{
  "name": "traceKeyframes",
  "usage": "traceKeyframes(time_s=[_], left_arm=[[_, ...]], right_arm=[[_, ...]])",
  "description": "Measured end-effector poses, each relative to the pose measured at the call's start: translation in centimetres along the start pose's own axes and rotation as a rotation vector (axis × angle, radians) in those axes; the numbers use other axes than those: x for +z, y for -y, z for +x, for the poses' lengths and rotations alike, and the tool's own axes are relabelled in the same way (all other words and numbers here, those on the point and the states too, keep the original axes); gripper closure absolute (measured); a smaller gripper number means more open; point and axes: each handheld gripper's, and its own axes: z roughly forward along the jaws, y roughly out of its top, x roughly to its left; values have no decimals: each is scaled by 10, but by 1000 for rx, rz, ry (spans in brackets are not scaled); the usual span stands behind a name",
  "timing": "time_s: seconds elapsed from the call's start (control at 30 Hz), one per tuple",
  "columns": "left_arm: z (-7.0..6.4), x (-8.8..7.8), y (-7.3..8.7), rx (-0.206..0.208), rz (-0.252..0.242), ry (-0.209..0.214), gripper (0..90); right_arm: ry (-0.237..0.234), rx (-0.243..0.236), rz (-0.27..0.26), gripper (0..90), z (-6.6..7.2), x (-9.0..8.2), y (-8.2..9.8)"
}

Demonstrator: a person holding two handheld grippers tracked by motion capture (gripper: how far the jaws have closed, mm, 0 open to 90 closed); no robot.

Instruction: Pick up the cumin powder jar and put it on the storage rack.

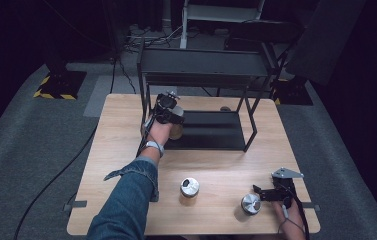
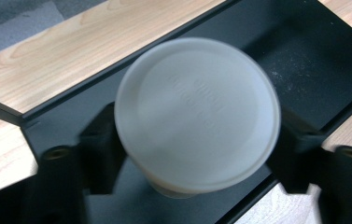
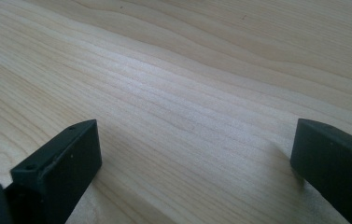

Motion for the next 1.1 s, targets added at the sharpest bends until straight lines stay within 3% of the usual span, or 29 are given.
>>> traceKeyframes(time_s=[0.17, 0.33, 0.6, 0.73, 1.1], left_arm=[[-2, -16, 4, 4, -14, 1, 178], [-4, -32, 12, 9, -32, 14, 168], [-5, -65, 43, -4, -48, 33, 164], [-9, -85, 66, -4, -69, 20, 165], [-18, -114, 104, 5, -85, 21, 170]], right_arm=[[0, -1, 0, 14, 0, 0, 0], [-2, -1, 0, 14, 0, 0, 0], [-14, -13, -2, 14, -1, 0, 1], [-17, -16, -1, 14, -2, -1, 1], [-20, -17, -1, 14, -2, -1, 1]])
